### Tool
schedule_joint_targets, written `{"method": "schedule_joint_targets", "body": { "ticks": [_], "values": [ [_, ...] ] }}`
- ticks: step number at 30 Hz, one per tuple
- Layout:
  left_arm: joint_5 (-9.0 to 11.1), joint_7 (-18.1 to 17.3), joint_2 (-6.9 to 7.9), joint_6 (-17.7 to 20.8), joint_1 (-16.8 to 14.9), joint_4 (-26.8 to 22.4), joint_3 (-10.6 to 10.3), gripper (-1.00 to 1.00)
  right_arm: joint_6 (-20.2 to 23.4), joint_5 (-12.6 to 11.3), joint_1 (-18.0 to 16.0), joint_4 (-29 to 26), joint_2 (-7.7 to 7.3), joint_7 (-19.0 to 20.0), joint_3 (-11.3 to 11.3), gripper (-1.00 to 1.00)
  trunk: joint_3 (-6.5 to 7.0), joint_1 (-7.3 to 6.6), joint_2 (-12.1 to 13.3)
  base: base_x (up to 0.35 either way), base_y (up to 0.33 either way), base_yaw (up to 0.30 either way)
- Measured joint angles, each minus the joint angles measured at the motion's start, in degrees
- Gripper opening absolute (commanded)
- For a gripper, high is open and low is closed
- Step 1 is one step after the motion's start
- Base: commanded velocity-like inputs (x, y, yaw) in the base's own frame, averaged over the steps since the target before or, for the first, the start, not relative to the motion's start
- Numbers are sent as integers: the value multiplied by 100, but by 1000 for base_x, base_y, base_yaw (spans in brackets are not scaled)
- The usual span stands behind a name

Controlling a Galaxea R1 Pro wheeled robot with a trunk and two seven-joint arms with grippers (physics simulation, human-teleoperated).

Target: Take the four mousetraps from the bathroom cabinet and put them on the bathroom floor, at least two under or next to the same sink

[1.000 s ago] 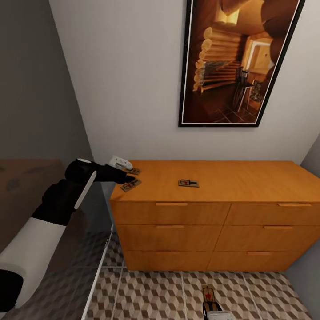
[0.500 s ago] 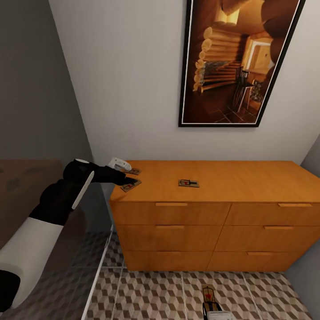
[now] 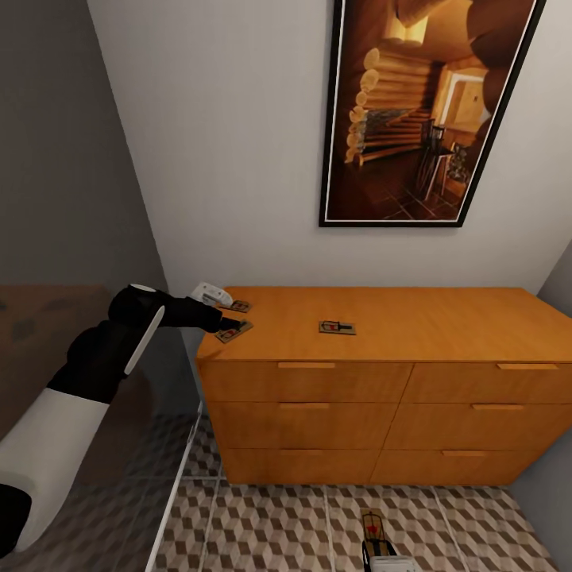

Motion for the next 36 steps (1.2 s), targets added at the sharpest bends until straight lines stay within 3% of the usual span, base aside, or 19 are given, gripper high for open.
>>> {"method": "schedule_joint_targets", "body": {
  "ticks": [18,36],
  "values": [
    [0,-8,3,0,0,18,-7,100,0,0,2,0,0,0,0,-100,0,-1,0,93,0,0],
    [0,-8,4,0,0,77,-23,100,0,0,1,0,0,0,0,-100,-1,0,0,9,0,0]
  ]
}}
